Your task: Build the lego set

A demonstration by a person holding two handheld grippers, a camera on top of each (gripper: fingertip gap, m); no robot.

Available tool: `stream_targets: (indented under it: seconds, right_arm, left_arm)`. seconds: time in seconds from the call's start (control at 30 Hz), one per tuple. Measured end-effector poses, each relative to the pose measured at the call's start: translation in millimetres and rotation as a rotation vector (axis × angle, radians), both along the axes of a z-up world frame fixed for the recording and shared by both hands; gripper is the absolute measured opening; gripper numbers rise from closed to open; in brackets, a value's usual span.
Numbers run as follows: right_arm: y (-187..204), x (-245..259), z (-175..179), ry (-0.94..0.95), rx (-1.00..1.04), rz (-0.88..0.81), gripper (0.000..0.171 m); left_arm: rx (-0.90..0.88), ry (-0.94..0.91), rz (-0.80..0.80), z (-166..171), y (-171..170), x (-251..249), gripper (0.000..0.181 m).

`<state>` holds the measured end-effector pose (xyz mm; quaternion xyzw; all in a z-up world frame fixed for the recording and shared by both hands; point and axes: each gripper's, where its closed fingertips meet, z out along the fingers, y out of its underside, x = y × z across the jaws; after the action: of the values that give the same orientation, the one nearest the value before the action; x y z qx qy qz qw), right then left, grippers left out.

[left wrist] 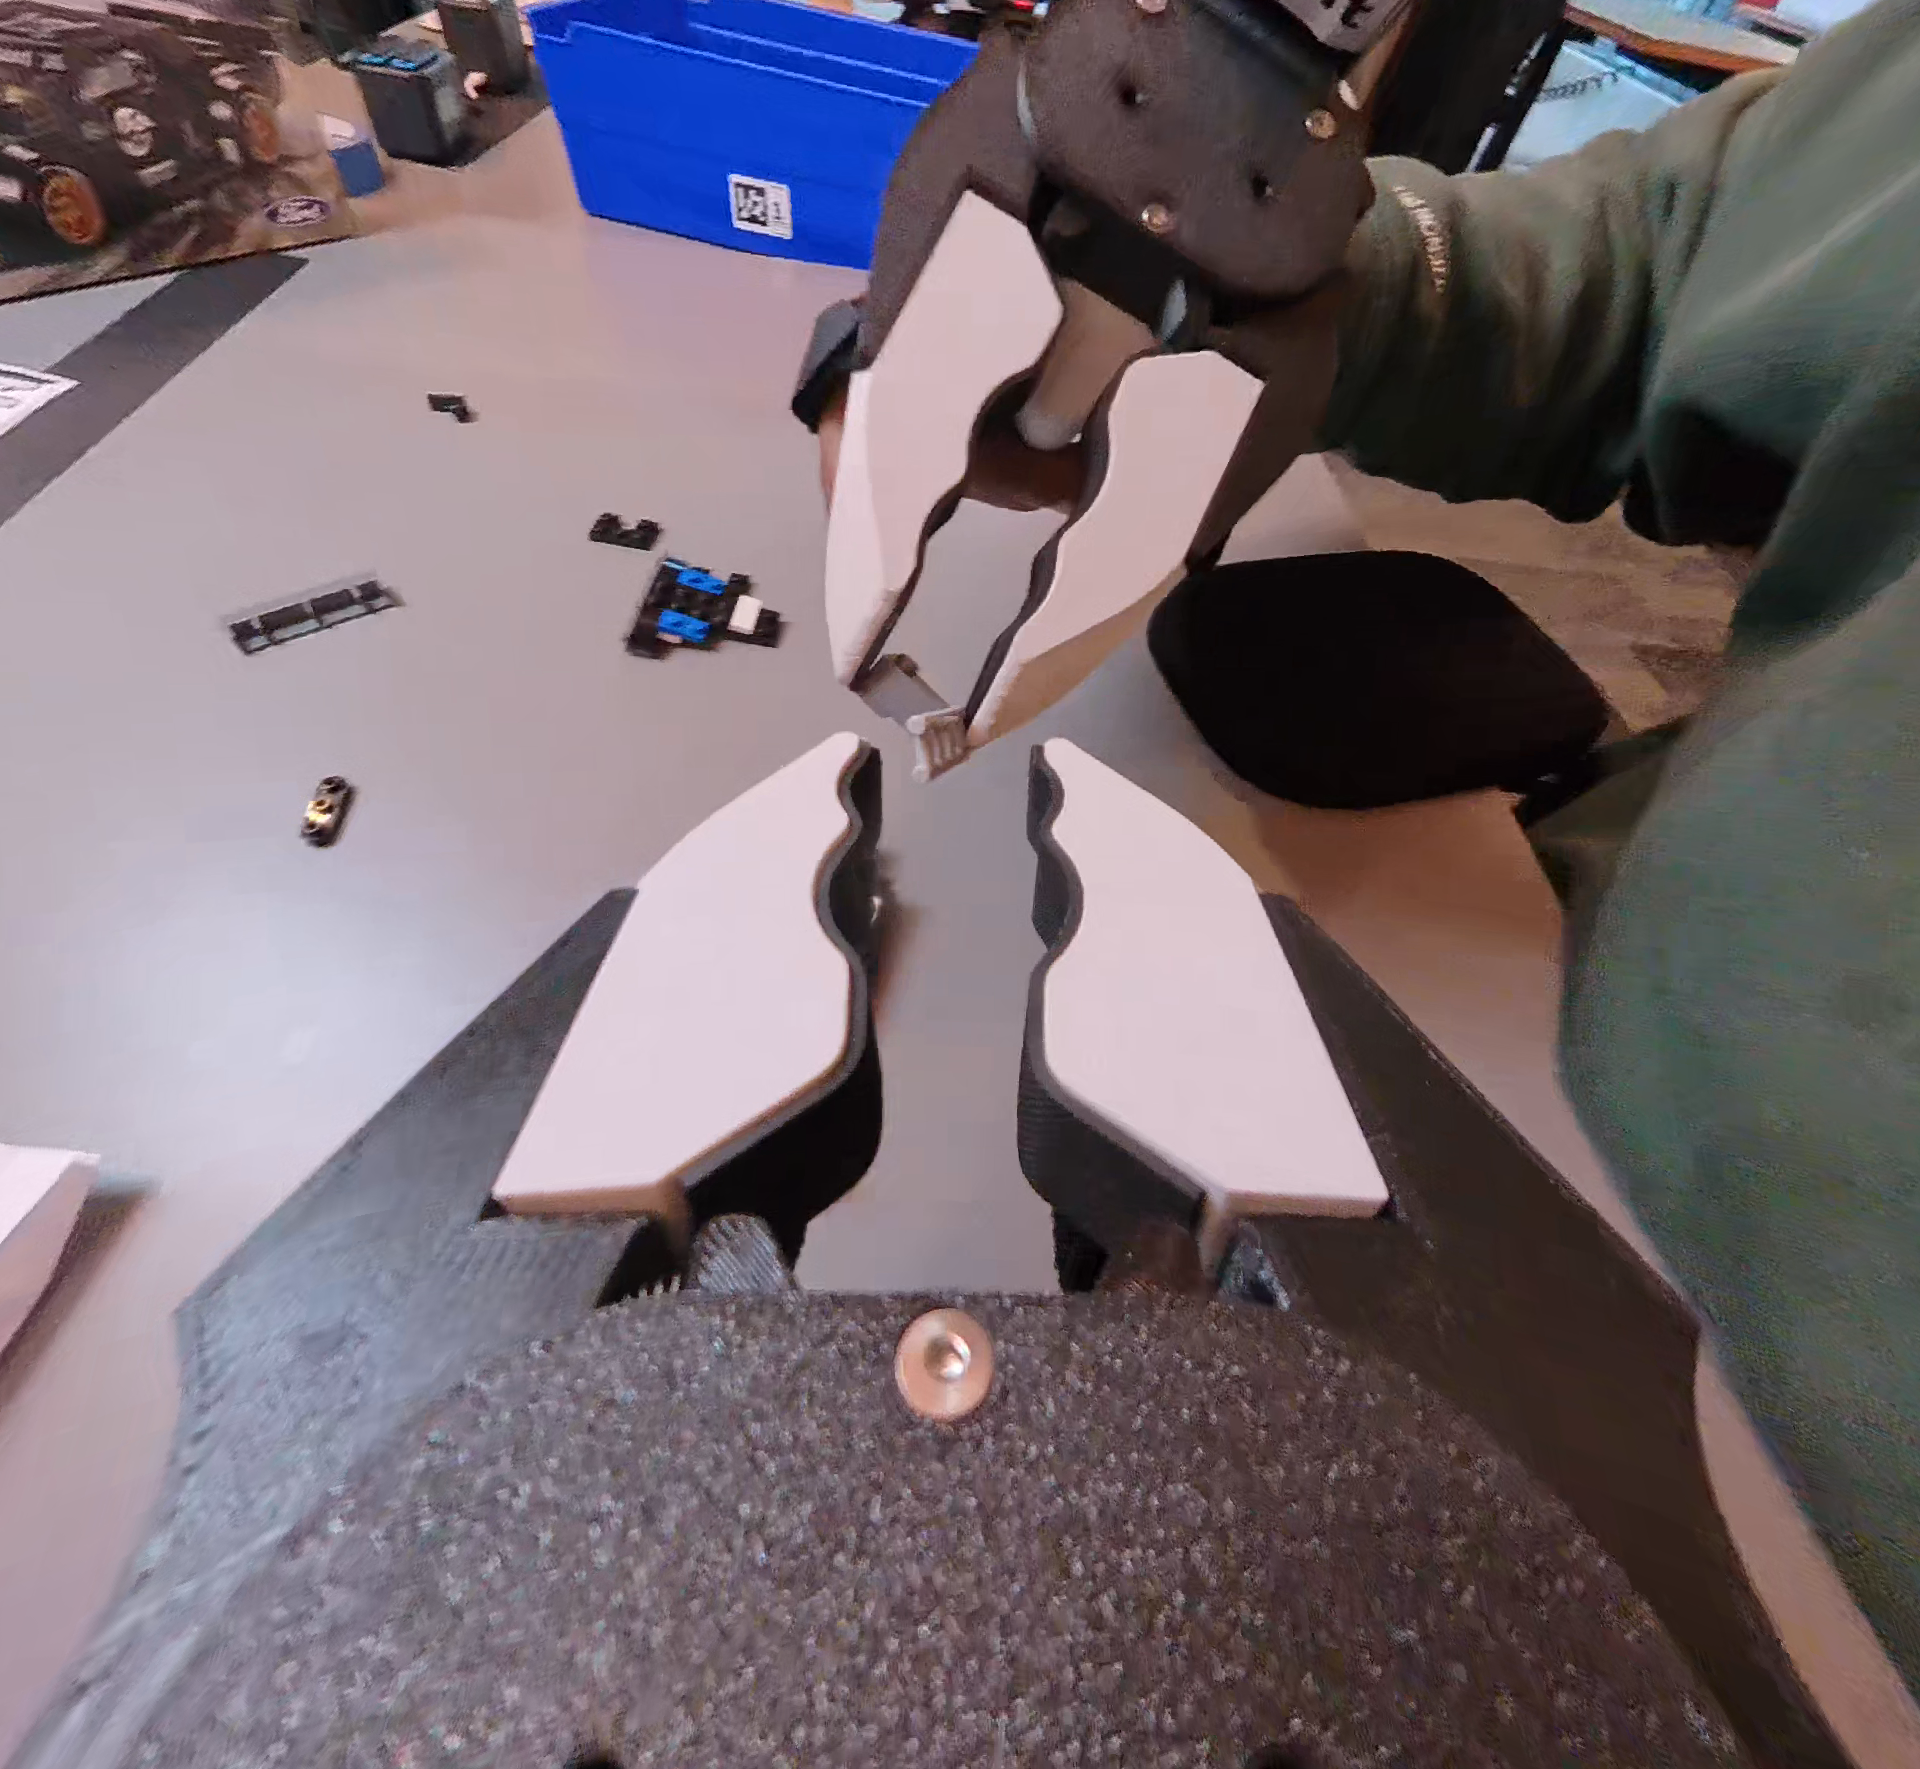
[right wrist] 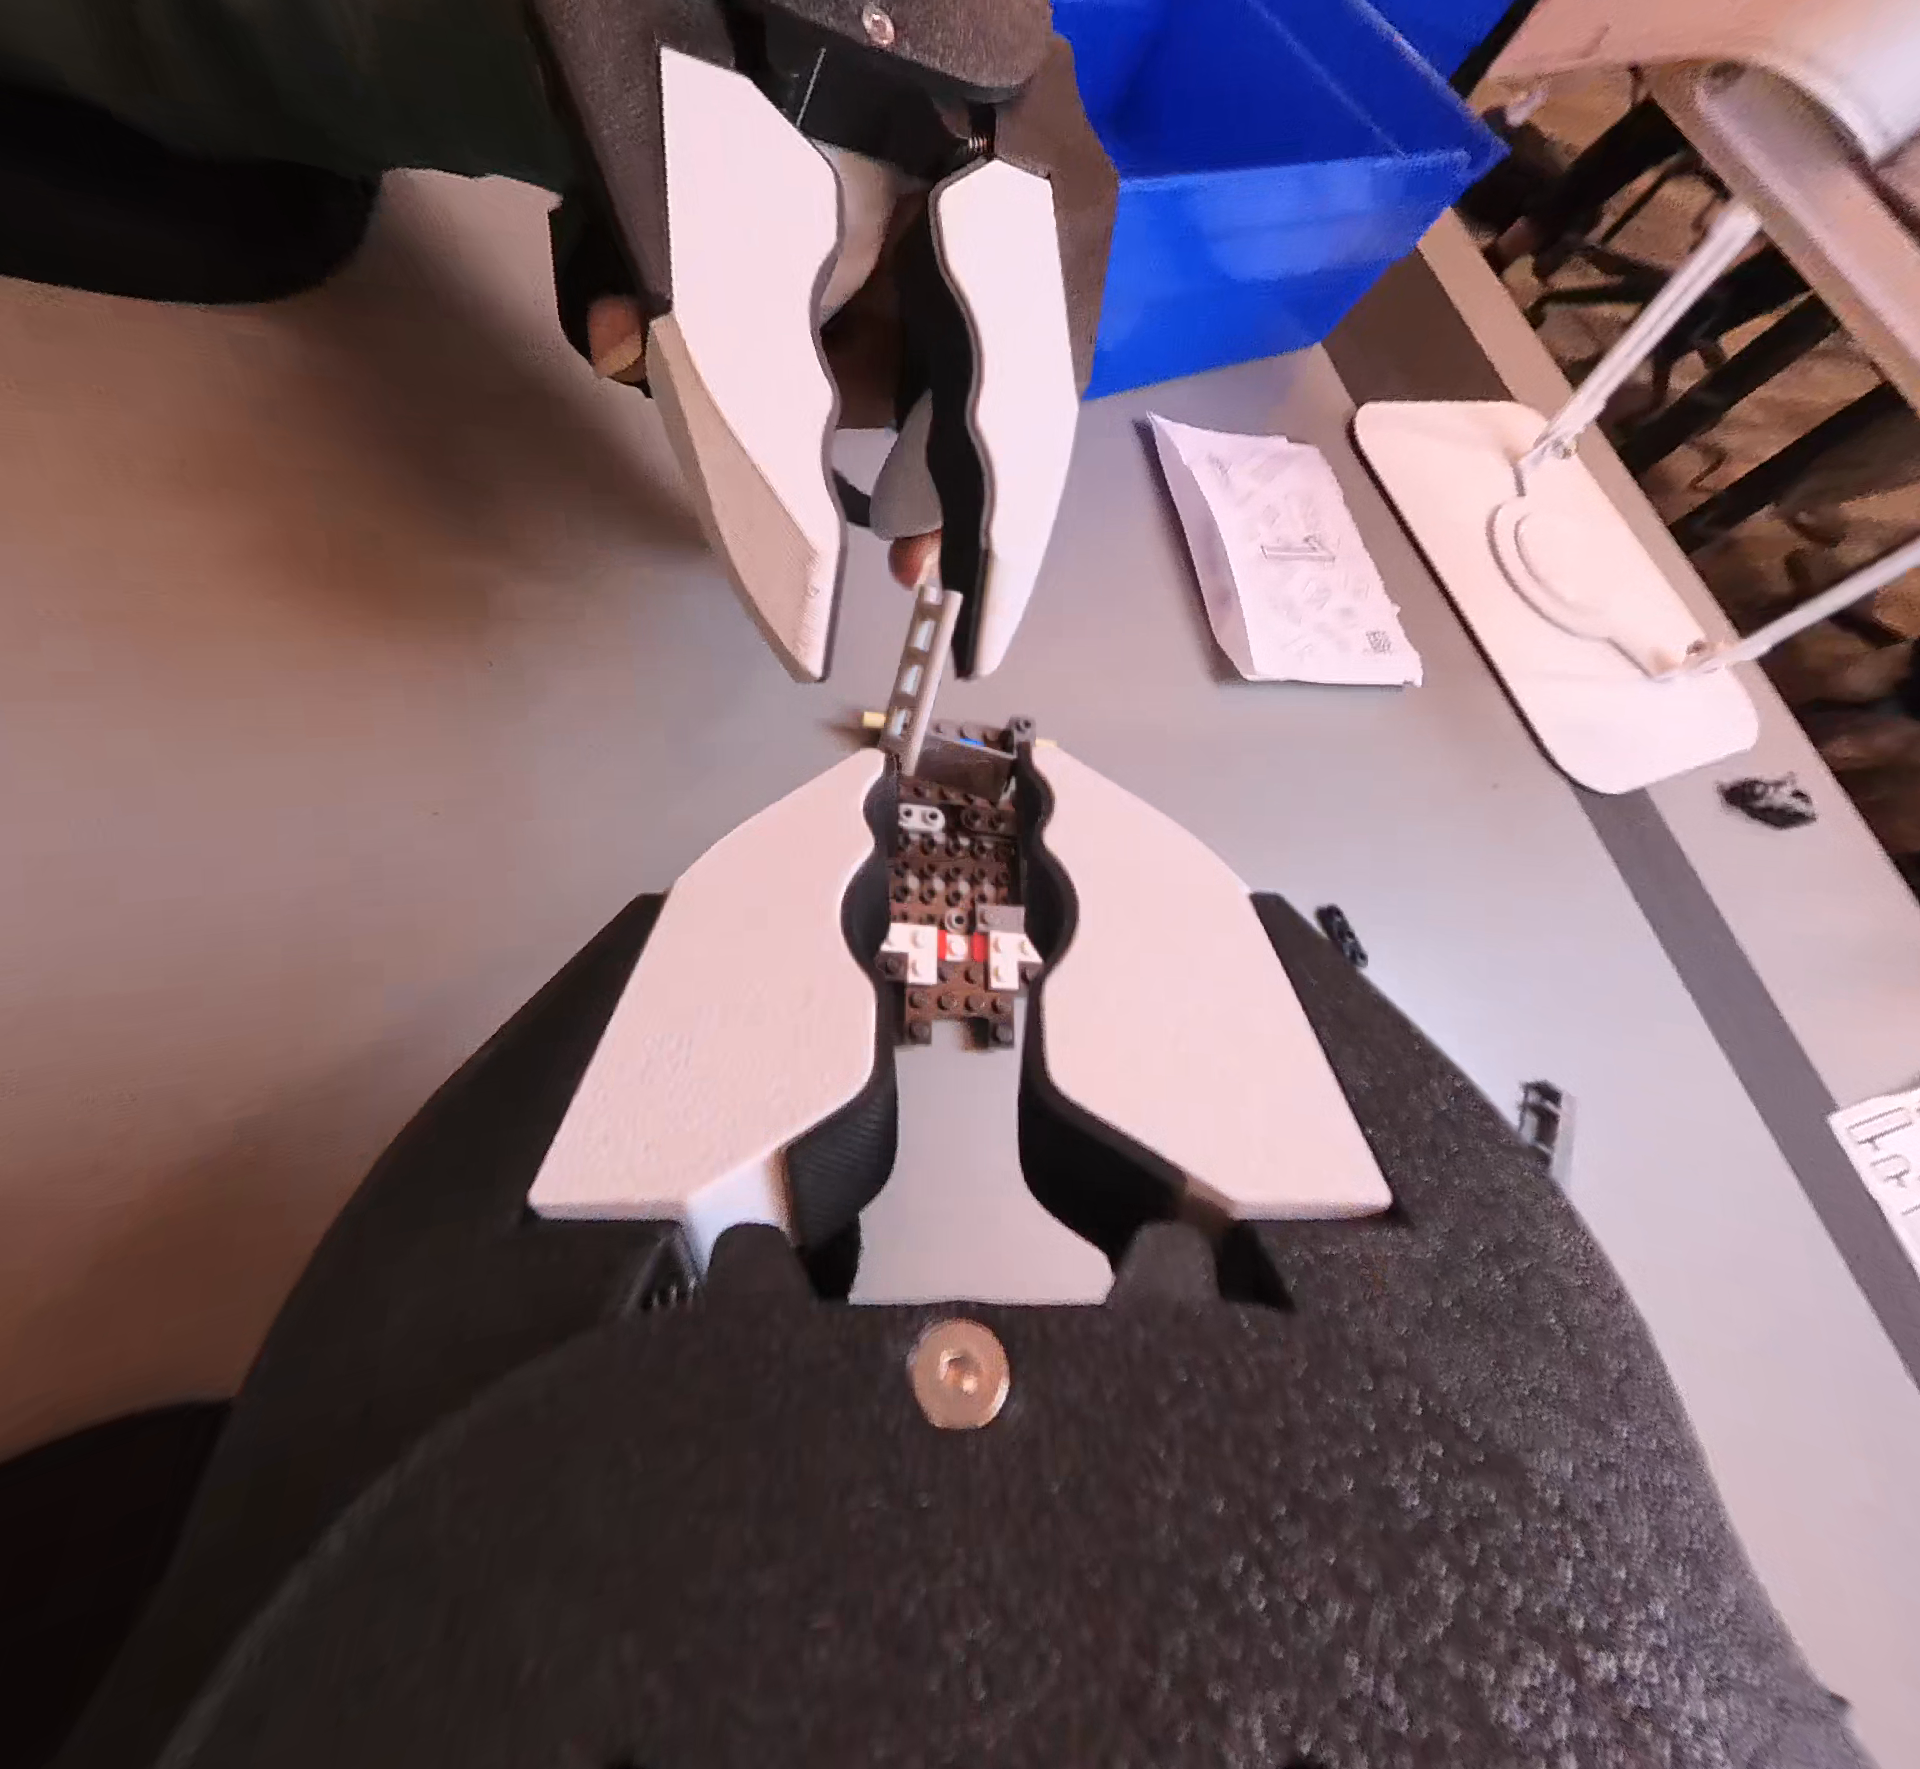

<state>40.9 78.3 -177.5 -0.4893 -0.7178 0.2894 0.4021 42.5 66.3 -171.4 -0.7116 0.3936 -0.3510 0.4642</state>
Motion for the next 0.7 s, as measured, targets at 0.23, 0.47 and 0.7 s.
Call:
stream_targets:
  seconds: [0.23, 0.47, 0.7]
  right_arm:
    - [-34.4, -9.8, 6.6, 0.021, 0.043, 0.081, 0.021]
    - [-72.0, -23.1, 22.8, 0.082, -0.173, 0.182, 0.023]
    - [-104.8, -37.4, 25.8, 0.097, -0.607, 0.405, 0.027]
  left_arm:
    - [0.112, 0.102, 0.032, 2.1, -33.7, -4.1, 0.003]
    - [0.272, 0.03, 0.032, 18.1, -68.6, -17.1, 0.004]
    - [0.373, -0.058, -0.085, 24.4, -95.1, -26.6, 0.003]
